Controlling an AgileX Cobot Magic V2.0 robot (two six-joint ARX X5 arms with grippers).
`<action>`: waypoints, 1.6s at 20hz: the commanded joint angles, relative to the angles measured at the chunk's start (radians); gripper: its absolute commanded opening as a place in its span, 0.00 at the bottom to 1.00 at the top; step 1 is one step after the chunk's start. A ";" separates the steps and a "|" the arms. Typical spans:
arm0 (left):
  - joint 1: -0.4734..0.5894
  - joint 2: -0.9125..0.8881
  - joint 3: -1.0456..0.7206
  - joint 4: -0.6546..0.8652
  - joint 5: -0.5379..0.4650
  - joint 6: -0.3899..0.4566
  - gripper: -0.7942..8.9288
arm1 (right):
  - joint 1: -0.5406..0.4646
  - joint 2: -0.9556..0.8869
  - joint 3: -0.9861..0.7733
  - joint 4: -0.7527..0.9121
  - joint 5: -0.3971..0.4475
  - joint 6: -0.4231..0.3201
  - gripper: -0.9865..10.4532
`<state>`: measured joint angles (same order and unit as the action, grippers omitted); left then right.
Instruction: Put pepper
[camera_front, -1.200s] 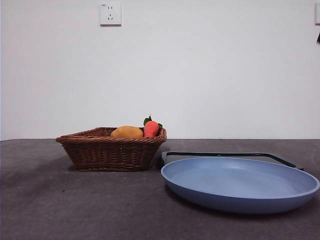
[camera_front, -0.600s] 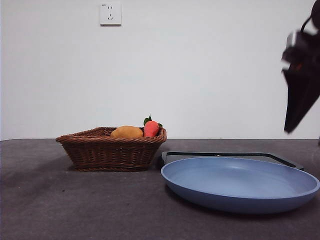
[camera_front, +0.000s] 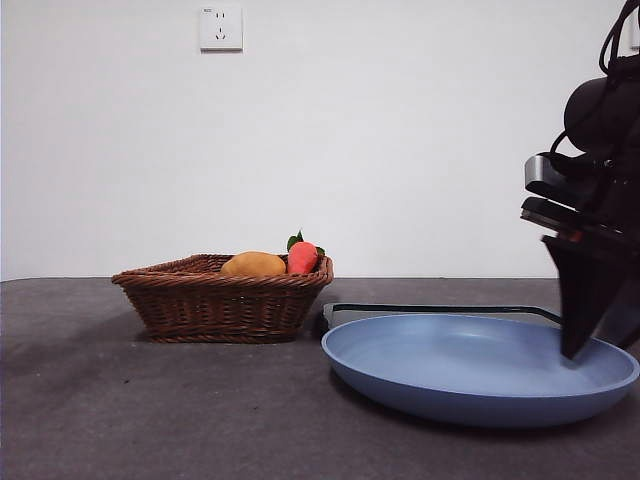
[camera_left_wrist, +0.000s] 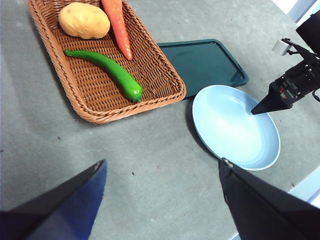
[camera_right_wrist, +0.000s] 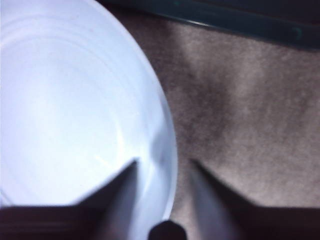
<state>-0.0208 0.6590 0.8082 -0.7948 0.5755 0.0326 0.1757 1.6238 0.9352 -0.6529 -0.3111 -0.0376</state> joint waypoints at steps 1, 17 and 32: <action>-0.001 0.003 0.015 0.008 0.001 -0.007 0.48 | 0.002 0.014 0.016 0.008 0.002 -0.001 0.09; -0.327 0.562 0.325 0.133 -0.401 -0.150 0.48 | -0.080 -0.465 0.017 -0.142 0.003 0.045 0.09; -0.444 1.244 0.655 0.259 -0.599 -0.240 0.48 | -0.090 -0.636 0.017 -0.172 0.000 0.048 0.09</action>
<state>-0.4576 1.8812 1.4418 -0.5434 -0.0200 -0.1860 0.0849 0.9821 0.9379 -0.8371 -0.3042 -0.0032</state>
